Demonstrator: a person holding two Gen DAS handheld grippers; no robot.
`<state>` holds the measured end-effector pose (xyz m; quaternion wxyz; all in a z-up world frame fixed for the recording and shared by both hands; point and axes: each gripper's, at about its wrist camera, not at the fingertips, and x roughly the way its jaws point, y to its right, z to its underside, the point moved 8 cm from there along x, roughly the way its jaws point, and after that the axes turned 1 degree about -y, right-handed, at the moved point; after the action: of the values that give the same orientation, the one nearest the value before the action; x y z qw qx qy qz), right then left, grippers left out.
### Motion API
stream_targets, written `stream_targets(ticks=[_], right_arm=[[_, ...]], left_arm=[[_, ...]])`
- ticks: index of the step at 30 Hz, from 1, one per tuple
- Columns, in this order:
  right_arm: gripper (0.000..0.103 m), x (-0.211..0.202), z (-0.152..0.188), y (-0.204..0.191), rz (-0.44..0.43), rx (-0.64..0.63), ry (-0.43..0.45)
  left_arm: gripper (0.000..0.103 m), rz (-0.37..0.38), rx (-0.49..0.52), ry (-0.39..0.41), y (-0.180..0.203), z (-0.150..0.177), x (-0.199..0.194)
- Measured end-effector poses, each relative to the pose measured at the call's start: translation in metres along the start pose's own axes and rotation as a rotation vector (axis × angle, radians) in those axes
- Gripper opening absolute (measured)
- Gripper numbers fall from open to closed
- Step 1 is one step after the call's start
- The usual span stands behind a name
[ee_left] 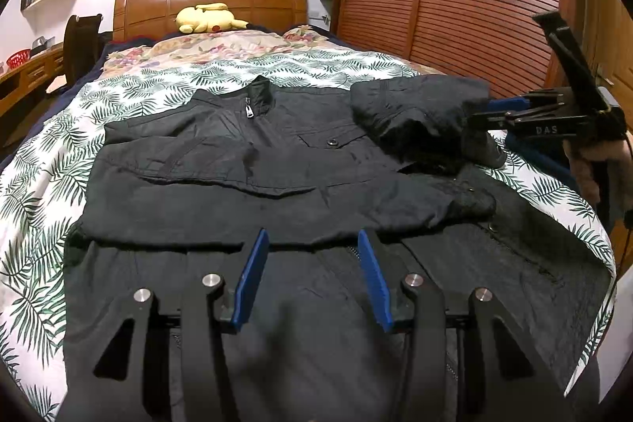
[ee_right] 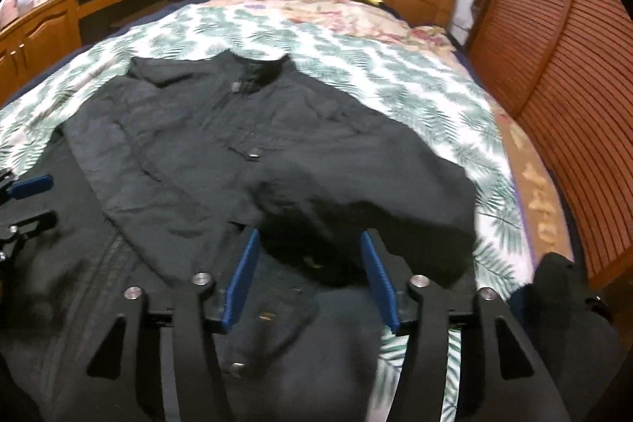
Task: Fold large clothes
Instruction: 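Lower the sleeve onto the jacket and open the right gripper, then grasp the bunched sleeve fabric again with the right gripper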
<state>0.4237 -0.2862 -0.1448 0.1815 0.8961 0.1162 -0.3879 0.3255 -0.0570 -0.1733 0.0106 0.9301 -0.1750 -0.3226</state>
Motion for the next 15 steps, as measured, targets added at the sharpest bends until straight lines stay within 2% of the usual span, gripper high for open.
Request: stream_targets(ticks=[8,15], right_arm=[[0.062,0.031,0.026,0.056,0.112,0.067,-0.084],[0.065,0.060,0.059,0.088,0.148,0.137,-0.171]], left_arm=[[0.046,0.002,-0.002,0.000,0.000,0.000,0.000],[0.046,0.002,0.000,-0.003,-0.001,0.001,0.000]])
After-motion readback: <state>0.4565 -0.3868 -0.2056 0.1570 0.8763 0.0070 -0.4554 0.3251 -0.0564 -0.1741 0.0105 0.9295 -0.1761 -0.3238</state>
